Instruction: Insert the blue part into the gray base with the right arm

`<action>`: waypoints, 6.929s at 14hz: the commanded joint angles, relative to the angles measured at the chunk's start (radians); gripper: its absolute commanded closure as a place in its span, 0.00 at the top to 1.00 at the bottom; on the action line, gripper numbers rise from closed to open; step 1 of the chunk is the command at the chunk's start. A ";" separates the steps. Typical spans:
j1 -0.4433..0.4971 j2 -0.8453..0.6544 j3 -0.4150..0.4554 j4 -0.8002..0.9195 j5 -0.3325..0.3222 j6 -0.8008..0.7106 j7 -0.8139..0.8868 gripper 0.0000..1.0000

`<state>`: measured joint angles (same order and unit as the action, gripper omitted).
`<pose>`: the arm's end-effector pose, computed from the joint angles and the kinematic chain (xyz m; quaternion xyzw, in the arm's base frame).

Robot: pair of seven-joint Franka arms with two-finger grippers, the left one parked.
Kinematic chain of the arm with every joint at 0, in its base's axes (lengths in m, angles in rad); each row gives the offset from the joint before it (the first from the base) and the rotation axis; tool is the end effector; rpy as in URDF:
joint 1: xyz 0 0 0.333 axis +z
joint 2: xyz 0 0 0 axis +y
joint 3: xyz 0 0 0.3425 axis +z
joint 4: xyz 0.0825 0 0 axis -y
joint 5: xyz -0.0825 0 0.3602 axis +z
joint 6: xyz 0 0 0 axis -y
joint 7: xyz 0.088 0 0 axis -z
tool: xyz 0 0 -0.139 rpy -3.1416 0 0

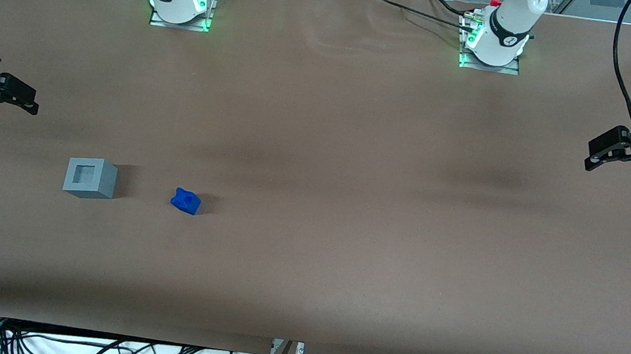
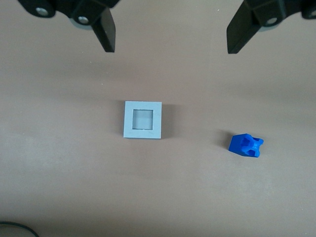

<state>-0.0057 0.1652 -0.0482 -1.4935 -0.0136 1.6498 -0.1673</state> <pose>0.5896 -0.0314 0.5682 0.9983 0.0575 -0.0055 0.0102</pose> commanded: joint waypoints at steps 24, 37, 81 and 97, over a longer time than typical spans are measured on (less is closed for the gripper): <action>0.193 0.250 0.008 -0.010 0.015 0.247 0.375 0.99; 0.317 0.490 0.008 -0.010 0.030 0.494 0.684 0.99; 0.073 0.461 -0.154 0.039 0.021 0.226 -0.087 0.48; 0.078 0.482 -0.150 0.019 0.032 0.235 -0.070 0.47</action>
<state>0.0765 0.6307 -0.2055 -1.4422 0.0039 1.8570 -0.2358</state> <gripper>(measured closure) 0.498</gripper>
